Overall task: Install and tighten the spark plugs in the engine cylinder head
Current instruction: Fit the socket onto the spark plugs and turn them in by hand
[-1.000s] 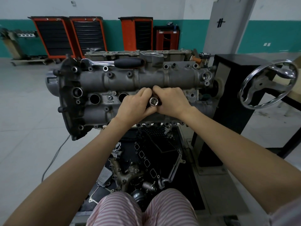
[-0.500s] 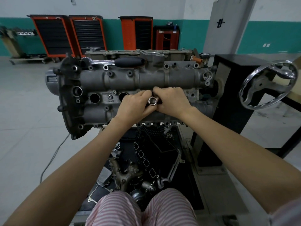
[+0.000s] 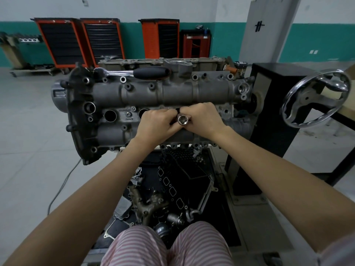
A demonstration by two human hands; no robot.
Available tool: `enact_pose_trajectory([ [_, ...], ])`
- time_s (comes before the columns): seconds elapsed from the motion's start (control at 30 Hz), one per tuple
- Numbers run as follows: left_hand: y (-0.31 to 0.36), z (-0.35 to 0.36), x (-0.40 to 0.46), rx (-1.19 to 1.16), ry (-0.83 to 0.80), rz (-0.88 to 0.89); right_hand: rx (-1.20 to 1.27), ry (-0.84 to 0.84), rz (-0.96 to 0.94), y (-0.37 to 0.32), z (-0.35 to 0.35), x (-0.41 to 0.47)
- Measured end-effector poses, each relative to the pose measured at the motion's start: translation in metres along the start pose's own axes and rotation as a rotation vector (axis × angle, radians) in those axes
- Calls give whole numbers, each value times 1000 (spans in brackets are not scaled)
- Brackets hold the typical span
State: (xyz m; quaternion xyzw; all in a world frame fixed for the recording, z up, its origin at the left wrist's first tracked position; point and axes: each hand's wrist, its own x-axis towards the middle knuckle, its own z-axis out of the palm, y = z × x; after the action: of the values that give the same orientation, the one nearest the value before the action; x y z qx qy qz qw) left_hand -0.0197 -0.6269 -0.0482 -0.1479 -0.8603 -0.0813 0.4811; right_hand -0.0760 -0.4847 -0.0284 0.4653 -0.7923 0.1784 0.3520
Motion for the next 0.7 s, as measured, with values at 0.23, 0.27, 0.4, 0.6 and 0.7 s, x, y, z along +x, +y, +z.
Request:
enact_pose_trajectory([
  [0.23,4,0,0,25,22,2,-94,-67,42,2,5,2],
  [0.27,5,-1,0,37,23,10,-109,-90,37,3,6,2],
  [0.4,6,-2,1,65,11,27,-128,-141,-6,5,7,2],
  [0.6,1,0,1,12,-1,-18,-51,-65,42,1,1,-1],
  [0.7,-1,2,0,27,12,4,-50,-89,77,0,0,-1],
])
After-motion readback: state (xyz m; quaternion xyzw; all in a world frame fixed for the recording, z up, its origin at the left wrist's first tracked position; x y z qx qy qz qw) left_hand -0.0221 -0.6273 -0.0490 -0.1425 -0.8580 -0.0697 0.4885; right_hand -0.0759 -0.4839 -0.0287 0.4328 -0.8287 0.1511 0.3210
